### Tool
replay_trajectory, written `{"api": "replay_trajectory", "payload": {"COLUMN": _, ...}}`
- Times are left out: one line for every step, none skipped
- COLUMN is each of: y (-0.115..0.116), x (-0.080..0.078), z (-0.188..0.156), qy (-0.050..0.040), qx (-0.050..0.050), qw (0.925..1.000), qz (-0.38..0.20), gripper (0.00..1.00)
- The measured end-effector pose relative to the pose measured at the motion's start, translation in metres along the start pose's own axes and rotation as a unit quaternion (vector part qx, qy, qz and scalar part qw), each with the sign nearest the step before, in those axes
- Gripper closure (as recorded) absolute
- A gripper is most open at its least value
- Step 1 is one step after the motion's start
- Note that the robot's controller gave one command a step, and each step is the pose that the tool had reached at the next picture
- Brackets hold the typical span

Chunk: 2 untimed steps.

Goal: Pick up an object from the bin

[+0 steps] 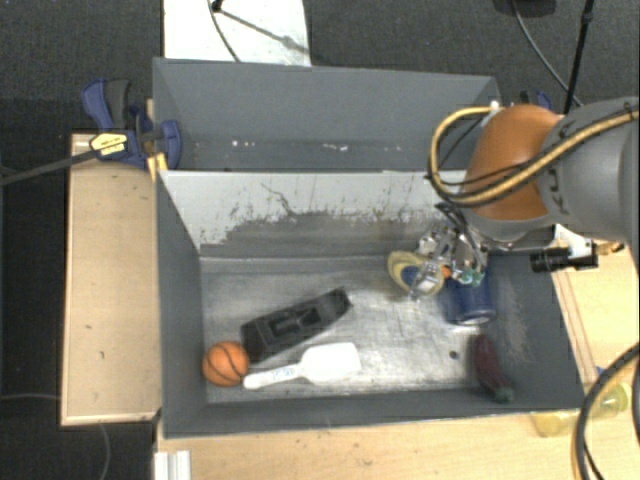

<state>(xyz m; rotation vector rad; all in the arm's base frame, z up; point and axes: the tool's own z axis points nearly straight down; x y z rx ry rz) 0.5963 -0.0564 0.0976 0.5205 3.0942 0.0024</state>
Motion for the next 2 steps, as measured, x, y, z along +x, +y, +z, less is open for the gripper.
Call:
{"api": "replay_trajectory", "payload": {"y": 0.001, "x": 0.001, "z": 0.016, "qy": 0.0020, "qx": 0.000, "qw": 1.0000, "qz": -0.001, "gripper": 1.00}}
{"api": "replay_trajectory", "payload": {"y": 0.000, "x": 0.000, "z": -0.071, "qy": 0.0026, "qx": 0.001, "qw": 1.0000, "qz": -0.002, "gripper": 1.00}}
